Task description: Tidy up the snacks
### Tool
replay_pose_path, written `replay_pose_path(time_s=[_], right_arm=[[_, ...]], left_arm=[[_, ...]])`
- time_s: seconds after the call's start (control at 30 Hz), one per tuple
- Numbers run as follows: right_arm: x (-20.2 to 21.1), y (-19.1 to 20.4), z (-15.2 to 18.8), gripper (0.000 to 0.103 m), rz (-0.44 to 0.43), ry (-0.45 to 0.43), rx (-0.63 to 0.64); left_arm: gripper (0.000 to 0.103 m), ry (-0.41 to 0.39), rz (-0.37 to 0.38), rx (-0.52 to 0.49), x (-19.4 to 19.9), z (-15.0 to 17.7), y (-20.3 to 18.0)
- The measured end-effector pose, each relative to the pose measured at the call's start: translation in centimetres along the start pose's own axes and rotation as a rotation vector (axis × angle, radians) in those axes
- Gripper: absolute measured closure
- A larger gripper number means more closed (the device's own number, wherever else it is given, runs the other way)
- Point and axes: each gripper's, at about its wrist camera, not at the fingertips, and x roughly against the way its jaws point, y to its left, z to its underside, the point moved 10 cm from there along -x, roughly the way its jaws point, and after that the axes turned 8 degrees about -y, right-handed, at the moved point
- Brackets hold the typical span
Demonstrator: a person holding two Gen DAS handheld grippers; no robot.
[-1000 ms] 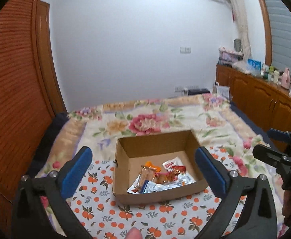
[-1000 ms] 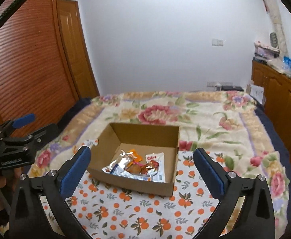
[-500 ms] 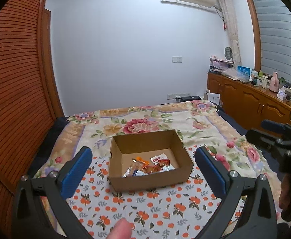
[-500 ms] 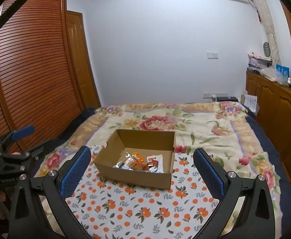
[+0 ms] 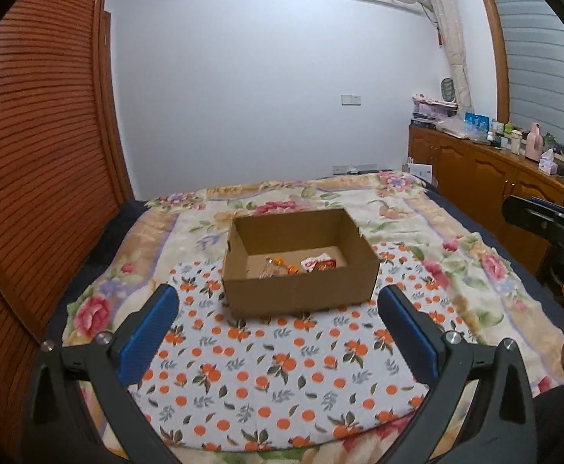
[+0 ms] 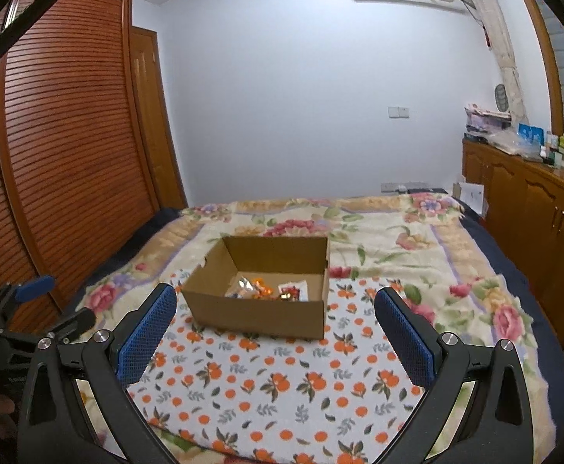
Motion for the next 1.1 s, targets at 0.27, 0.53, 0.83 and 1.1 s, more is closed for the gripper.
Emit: replay_pose_path(time_s=[0.27, 0.53, 0.83, 1.1], right_arm=[[1.4, -0.5, 3.8, 0.000, 0.017, 0.044, 0.014], [1.9, 0.1, 7.4, 0.000, 0.010, 0.084, 0.024], [0.9, 0.2, 8.9, 0.000, 0.011, 0.084, 0.026], [0.1, -1.3, 11.9, 0.000, 0.041, 0.082, 0.055]], left_arm=[[0.000, 0.018, -0.039, 0.039, 0.5, 3.0, 1.6], [0.000, 0.026, -0.055, 0.068, 0.3, 4.7, 2.3], [0.000, 0.003, -0.043, 0.019, -0.7, 5.1, 1.4], [0.000, 0.018, -0.050, 0.023, 0.0, 6.8, 1.5]])
